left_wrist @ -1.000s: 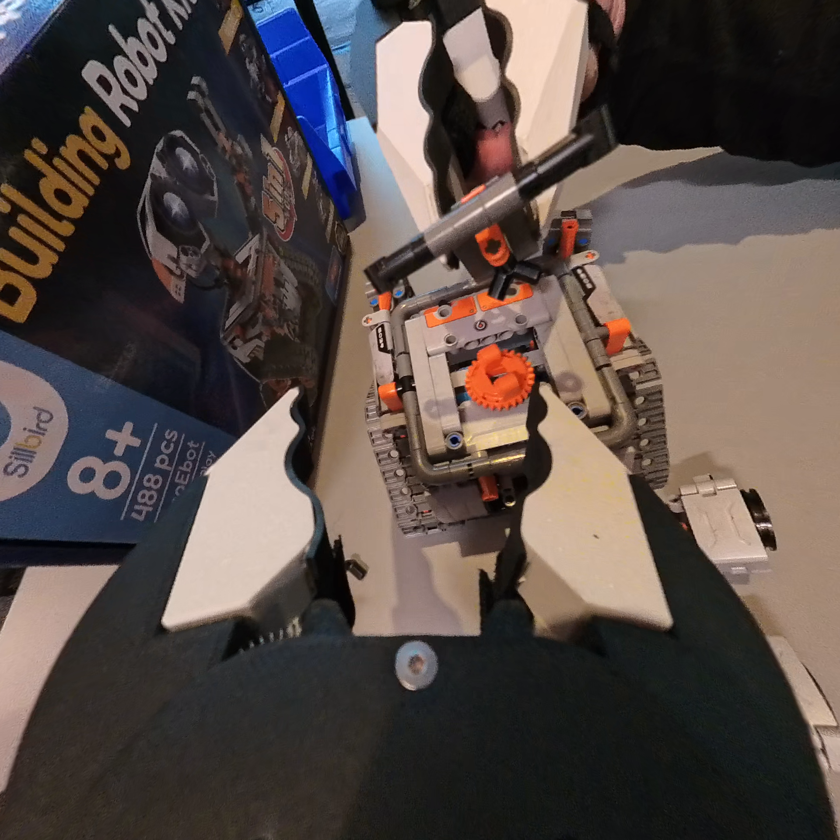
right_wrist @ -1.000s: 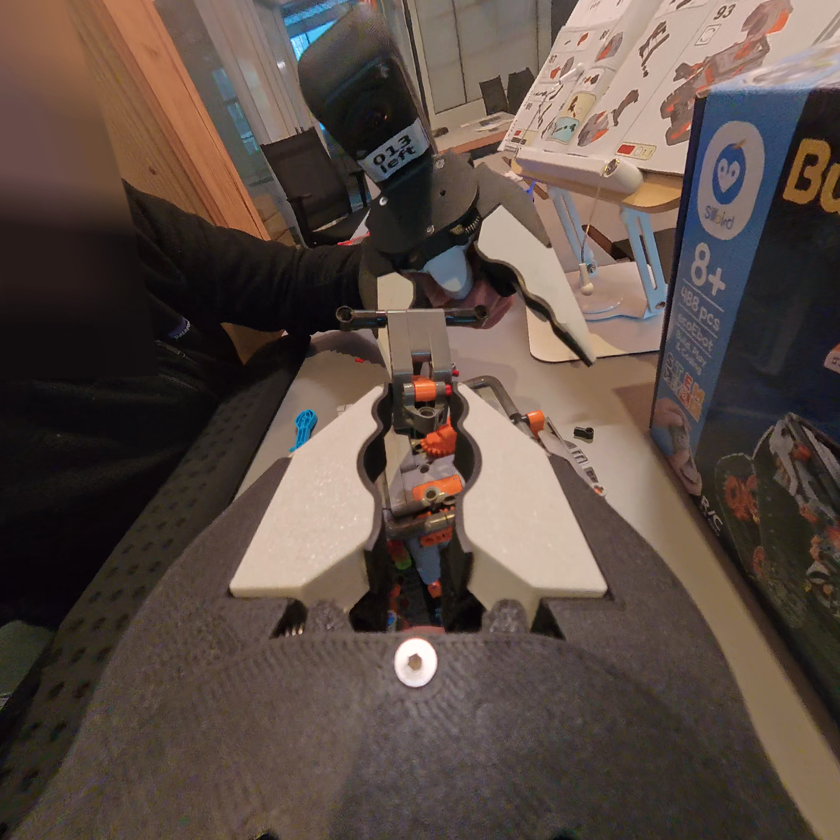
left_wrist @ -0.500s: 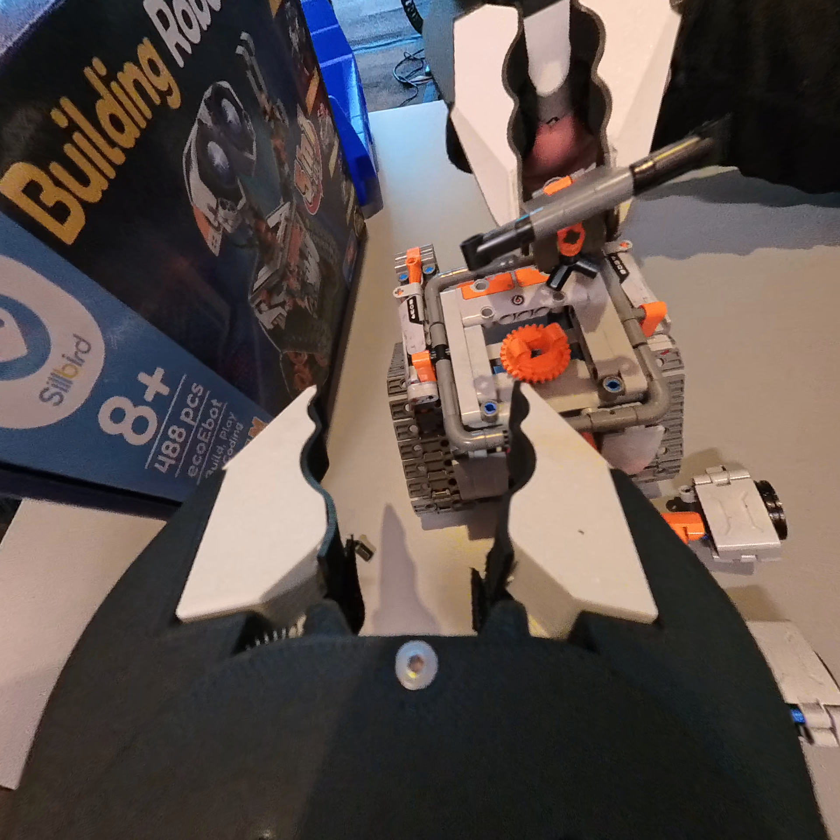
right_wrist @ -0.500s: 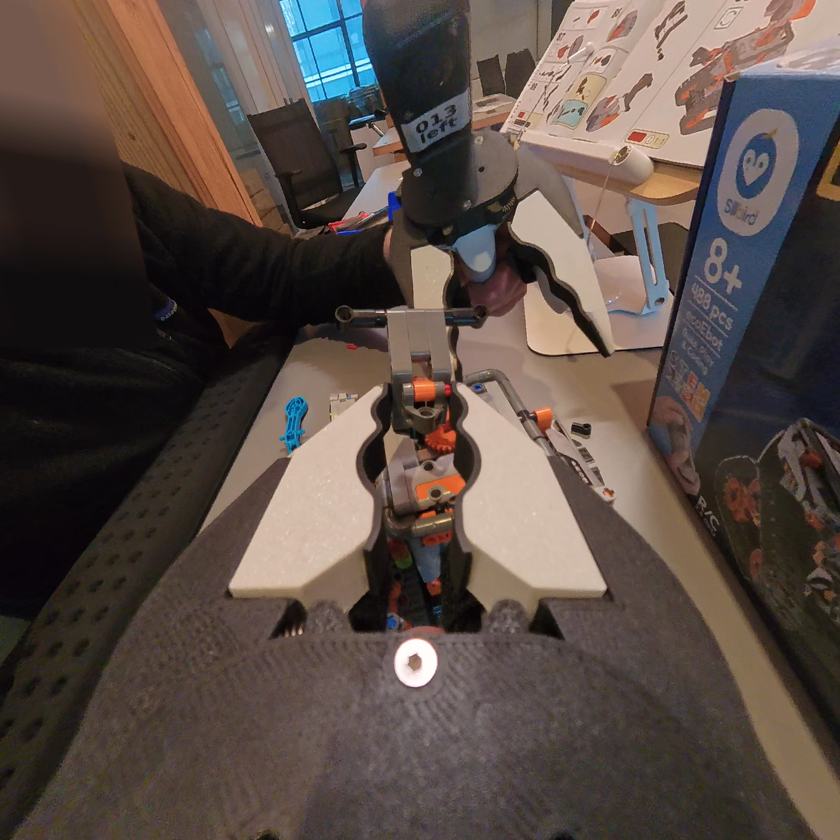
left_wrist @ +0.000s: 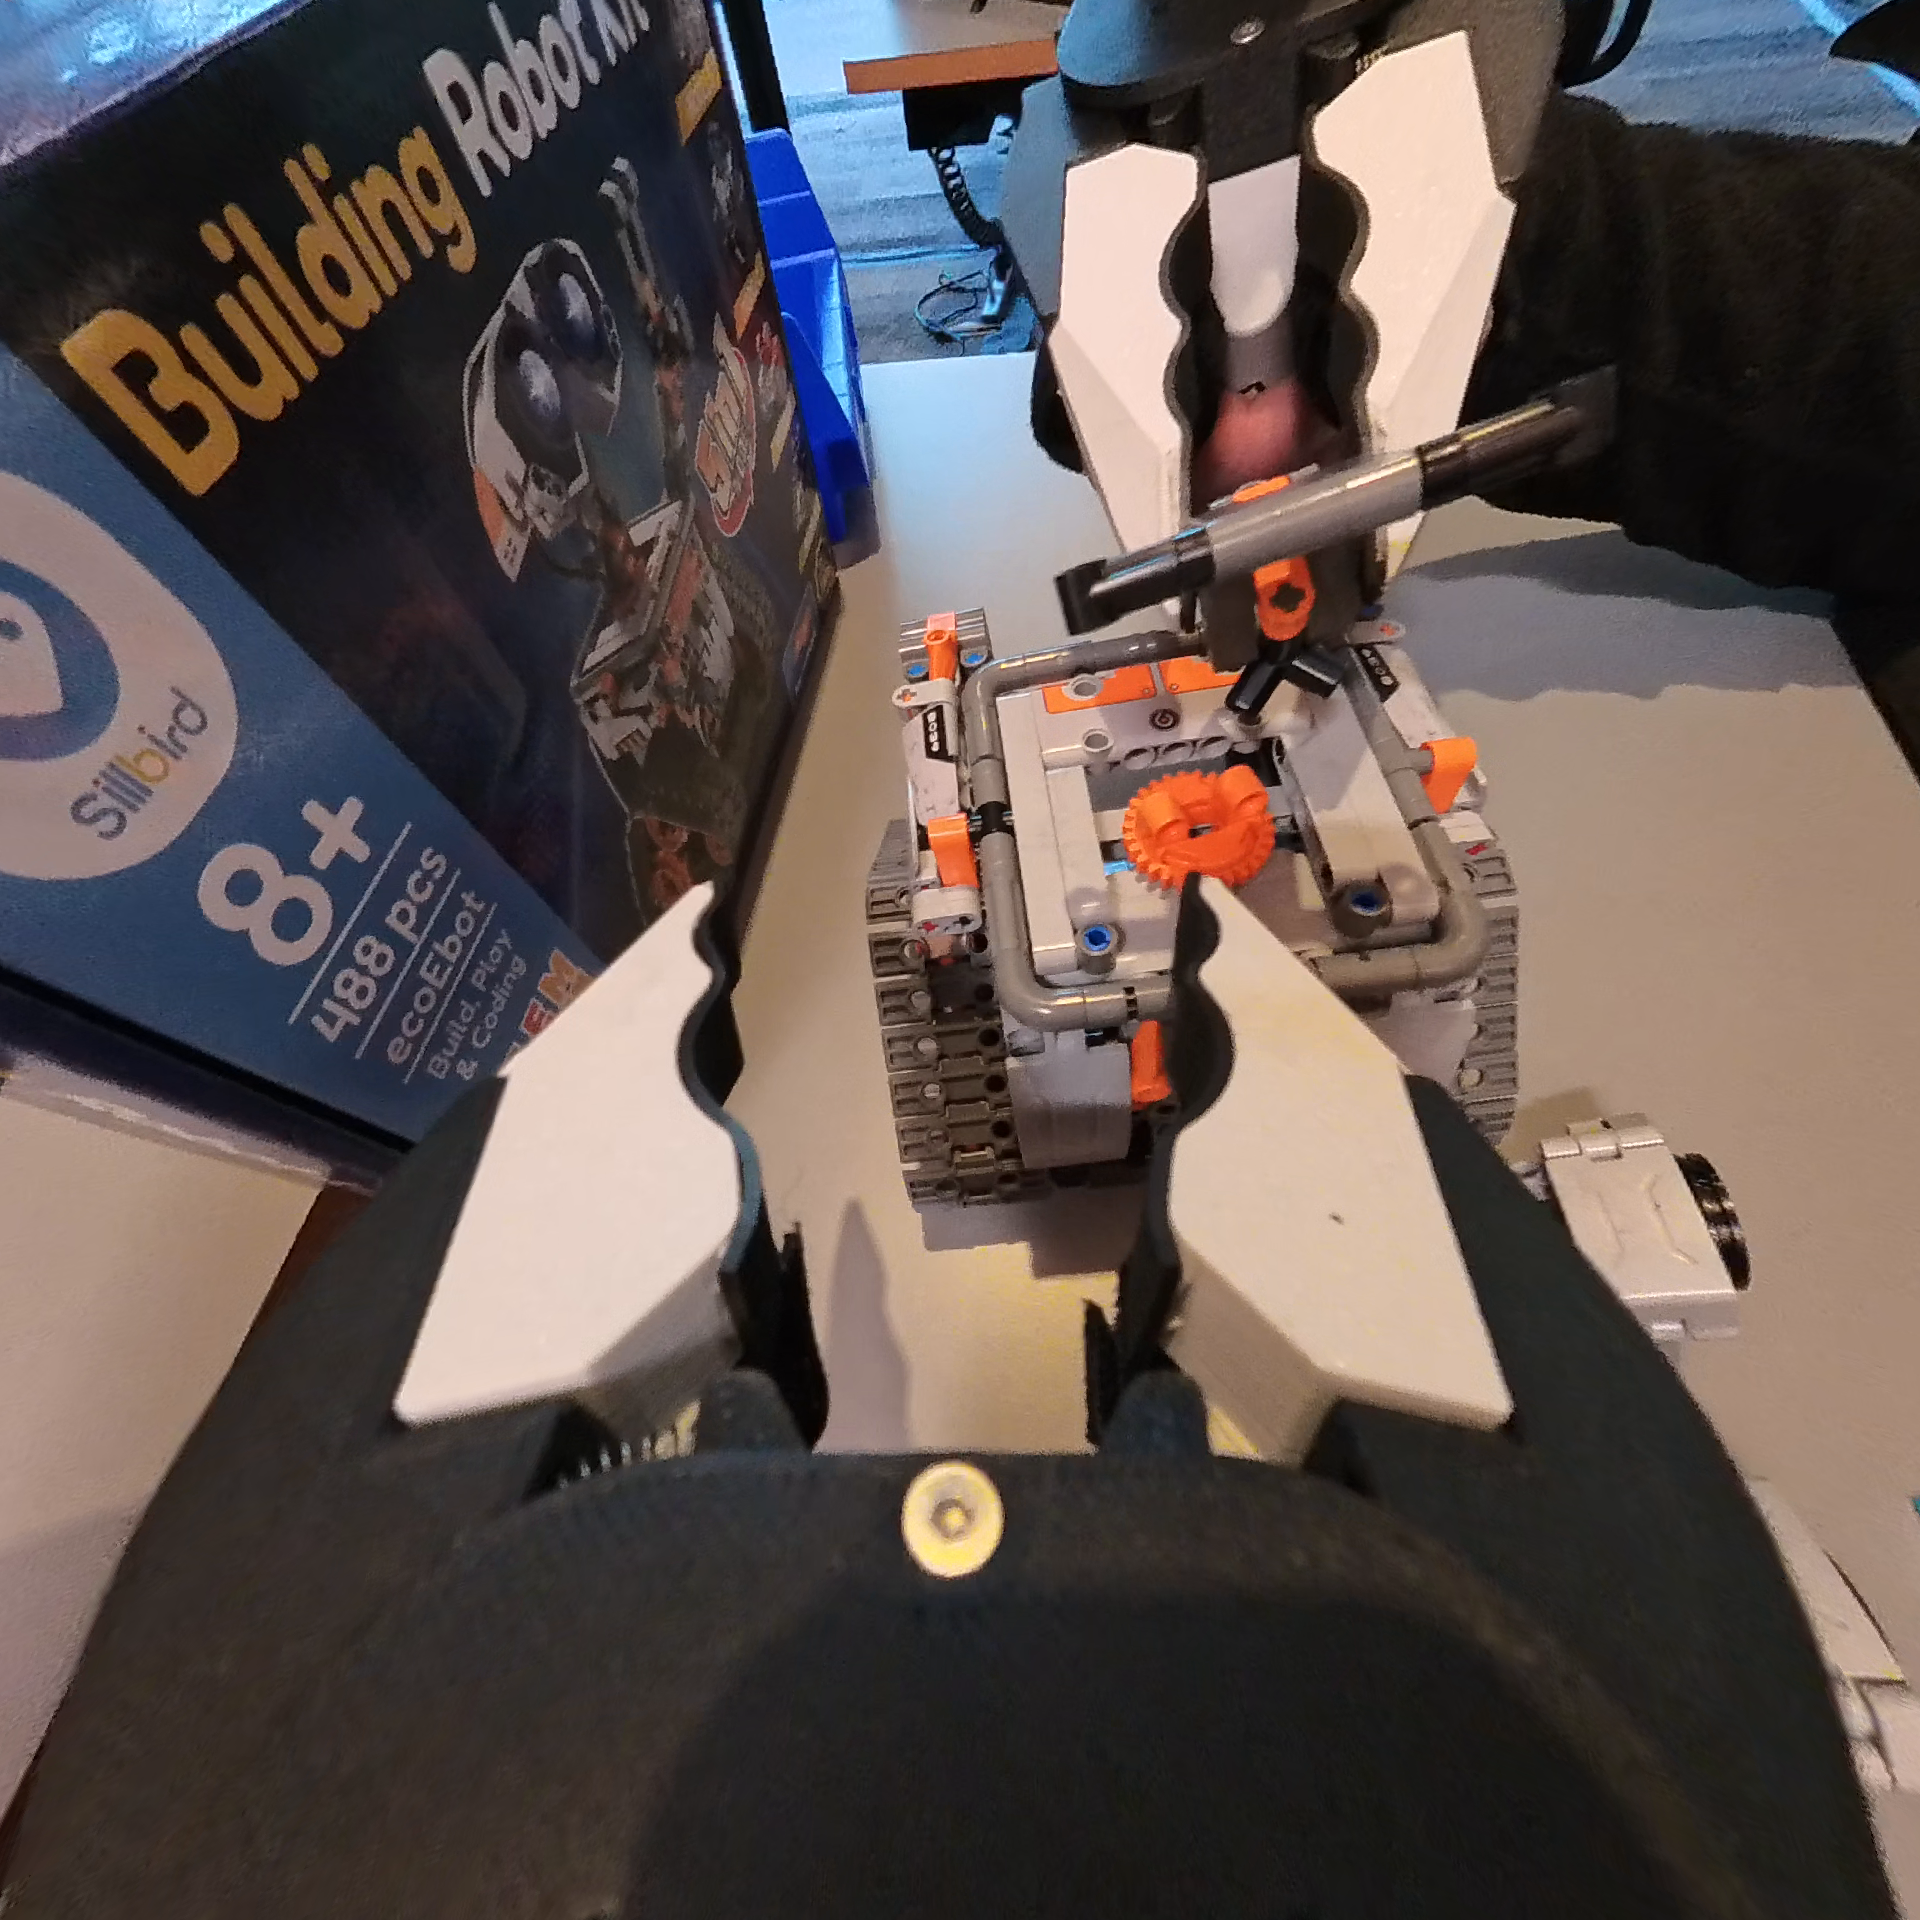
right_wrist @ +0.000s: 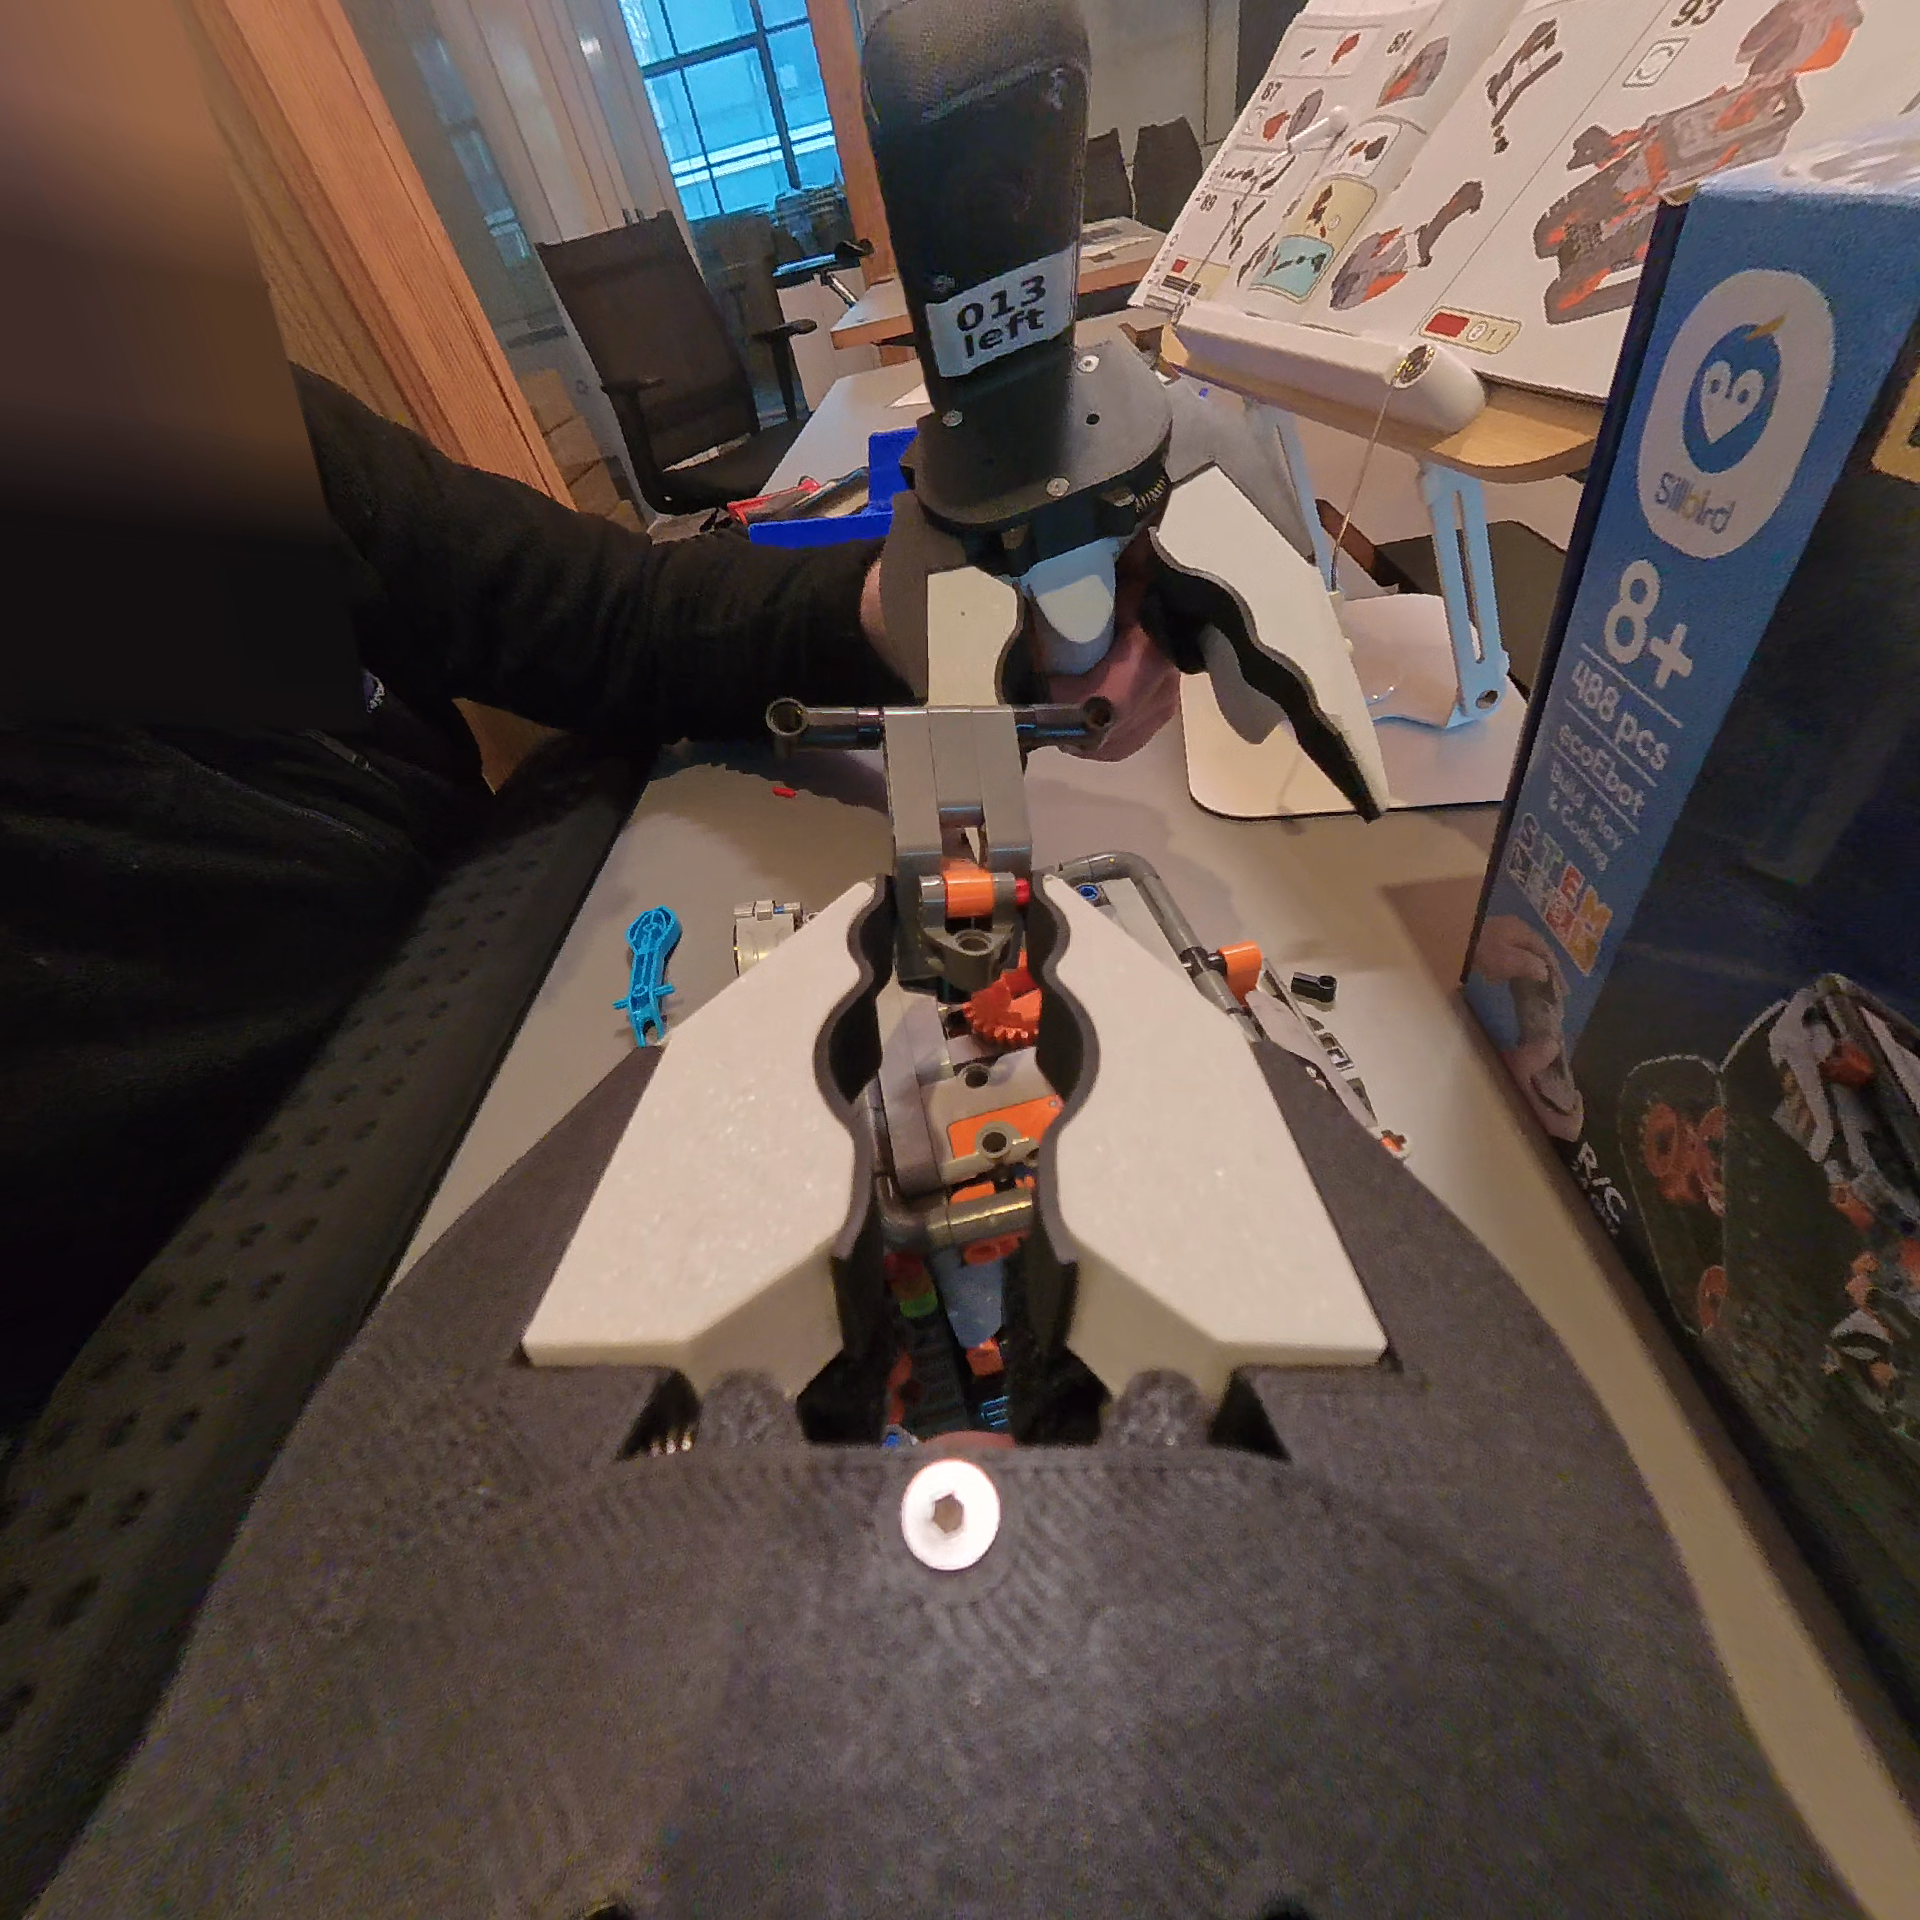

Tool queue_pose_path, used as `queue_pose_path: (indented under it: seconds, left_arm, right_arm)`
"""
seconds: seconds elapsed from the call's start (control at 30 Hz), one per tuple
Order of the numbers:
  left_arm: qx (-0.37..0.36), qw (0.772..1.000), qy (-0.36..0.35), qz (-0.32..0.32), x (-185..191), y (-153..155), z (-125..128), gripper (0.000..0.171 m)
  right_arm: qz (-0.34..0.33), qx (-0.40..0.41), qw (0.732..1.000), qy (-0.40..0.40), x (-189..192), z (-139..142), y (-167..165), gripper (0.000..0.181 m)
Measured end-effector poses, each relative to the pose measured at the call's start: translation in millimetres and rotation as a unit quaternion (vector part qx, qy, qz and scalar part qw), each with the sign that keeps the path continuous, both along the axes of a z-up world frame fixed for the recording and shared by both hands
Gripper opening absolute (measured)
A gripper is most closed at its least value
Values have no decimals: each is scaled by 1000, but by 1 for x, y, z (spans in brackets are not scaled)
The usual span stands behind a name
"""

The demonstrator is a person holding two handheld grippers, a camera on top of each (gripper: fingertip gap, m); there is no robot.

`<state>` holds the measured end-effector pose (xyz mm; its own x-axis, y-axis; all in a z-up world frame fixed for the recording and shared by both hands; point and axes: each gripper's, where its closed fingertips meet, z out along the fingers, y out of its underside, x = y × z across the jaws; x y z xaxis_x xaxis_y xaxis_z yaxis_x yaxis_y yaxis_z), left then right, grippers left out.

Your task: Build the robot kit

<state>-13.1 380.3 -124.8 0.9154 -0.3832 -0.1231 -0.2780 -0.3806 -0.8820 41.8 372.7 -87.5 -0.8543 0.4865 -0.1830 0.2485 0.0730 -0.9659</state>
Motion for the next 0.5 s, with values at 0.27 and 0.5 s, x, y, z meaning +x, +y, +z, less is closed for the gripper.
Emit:
queue_pose_path:
  seconds: [0.27, 0.5]
  left_arm:
    - [7, 1000, 0, -1, 0, -1, 1, 83]
    - [30, 999, -1, -13, 3, -4, 14, 79]
  right_arm:
    - [-3, 3, 1000, 4, -1, 0, -1, 24]
    - [-13, 8, 1000, 7, -3, 2, 0, 24]
